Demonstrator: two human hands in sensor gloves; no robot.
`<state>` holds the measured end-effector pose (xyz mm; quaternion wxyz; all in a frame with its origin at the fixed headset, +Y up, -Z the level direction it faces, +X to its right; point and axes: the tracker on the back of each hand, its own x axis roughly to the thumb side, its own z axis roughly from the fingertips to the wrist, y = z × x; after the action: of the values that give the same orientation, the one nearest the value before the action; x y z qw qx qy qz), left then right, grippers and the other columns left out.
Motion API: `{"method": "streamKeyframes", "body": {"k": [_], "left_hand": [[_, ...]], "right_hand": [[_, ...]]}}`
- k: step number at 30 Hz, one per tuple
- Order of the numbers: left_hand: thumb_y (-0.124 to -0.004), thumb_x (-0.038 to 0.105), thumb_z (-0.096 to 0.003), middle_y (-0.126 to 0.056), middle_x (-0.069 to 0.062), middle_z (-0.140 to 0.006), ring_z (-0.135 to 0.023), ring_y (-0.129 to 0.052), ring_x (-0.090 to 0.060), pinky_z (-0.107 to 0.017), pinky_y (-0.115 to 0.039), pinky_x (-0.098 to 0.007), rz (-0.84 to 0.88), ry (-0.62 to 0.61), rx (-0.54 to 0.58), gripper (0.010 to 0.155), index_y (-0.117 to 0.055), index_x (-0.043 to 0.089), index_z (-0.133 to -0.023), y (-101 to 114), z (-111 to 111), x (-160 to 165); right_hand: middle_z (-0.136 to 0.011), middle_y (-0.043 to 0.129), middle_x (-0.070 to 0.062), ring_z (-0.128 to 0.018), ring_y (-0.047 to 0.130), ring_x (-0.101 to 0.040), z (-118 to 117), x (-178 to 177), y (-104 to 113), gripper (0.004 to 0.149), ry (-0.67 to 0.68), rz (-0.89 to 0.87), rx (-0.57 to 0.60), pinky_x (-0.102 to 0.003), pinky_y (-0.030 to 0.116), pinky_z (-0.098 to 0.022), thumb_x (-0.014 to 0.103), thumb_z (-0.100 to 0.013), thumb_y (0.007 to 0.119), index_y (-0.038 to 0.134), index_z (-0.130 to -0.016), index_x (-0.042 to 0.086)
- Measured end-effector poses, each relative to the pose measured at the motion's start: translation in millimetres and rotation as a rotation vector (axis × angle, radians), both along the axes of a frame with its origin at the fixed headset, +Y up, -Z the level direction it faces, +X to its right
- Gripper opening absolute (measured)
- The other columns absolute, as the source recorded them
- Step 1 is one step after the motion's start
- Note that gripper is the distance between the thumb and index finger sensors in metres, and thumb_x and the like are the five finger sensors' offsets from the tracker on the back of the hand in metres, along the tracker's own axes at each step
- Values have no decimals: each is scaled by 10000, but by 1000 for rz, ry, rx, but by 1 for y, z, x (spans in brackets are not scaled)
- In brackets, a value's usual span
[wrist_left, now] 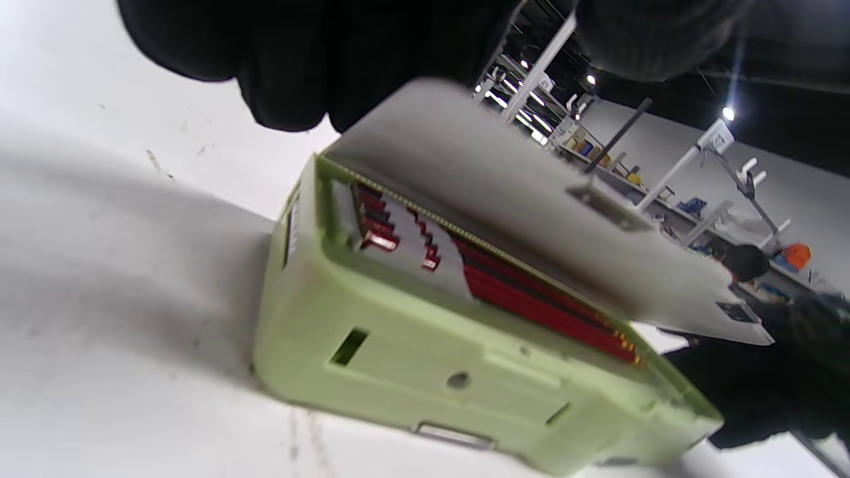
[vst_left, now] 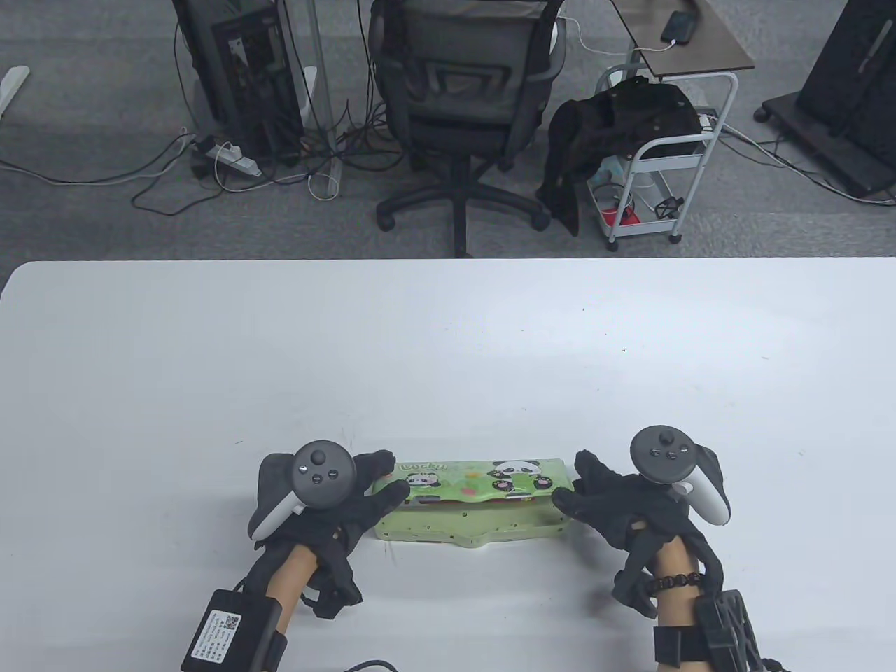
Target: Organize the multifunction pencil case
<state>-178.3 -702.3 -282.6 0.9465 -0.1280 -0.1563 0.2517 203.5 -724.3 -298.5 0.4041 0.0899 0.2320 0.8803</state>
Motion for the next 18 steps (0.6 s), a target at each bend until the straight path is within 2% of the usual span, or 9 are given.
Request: {"method": "streamKeyframes", "body": {"k": [4, 7, 11, 15, 17, 18], "left_hand": [[-656, 565, -501, -746, -193, -1113, -996, -769, -481, -677, -635, -671, -67, -39, 23, 722, -641, 125, -1073, -10, 4, 7], [-656, 558, -503, -760, -190, -1102, -987, -781, -476, -675, -643, -666, -101, -54, 71, 710, -648, 126, -1067, -11, 5, 9], [-656, 549, -508, -747, -193, -1112, -998, -767, -481, -671, -638, -682, -94, -60, 79, 709, -632, 127, -1078, -11, 5, 5], [-653, 542, -515, -645, -221, -1161, -1031, -675, -530, -684, -594, -704, -157, 6, 220, 762, -509, 114, -1128, -9, 8, -11], [-650, 543, -519, -596, -238, -1179, -1043, -634, -553, -688, -574, -717, -211, 46, 297, 793, -440, 107, -1147, -14, 8, -23], [-651, 545, -519, -577, -252, -1182, -1042, -615, -569, -684, -565, -725, -226, 54, 302, 810, -418, 95, -1151, -17, 6, -28]], "right_hand": [[-977, 659, -409, -821, 819, -577, 0, -16, -4, 885, 4, 117, 37, -640, 748, -597, 472, -532, 703, 386, -1090, -138], [-966, 682, -376, -801, 840, -548, 2, -27, -2, 865, -11, 226, 101, -620, 760, -590, 461, -532, 706, 403, -1083, -134], [-963, 712, -348, -803, 851, -533, 4, -33, 2, 828, -27, 316, 149, -614, 762, -592, 463, -539, 691, 444, -1083, -110], [-999, 669, -358, -834, 815, -559, 5, -31, 10, 791, -80, 415, 275, -645, 728, -610, 460, -536, 686, 485, -1091, -67], [-1021, 640, -355, -868, 773, -577, 6, -28, 16, 776, -108, 442, 359, -669, 695, -627, 459, -533, 688, 500, -1094, -43], [-1039, 609, -359, -880, 753, -589, 7, -26, 19, 767, -127, 438, 402, -681, 678, -634, 459, -531, 689, 512, -1094, -31]]}}
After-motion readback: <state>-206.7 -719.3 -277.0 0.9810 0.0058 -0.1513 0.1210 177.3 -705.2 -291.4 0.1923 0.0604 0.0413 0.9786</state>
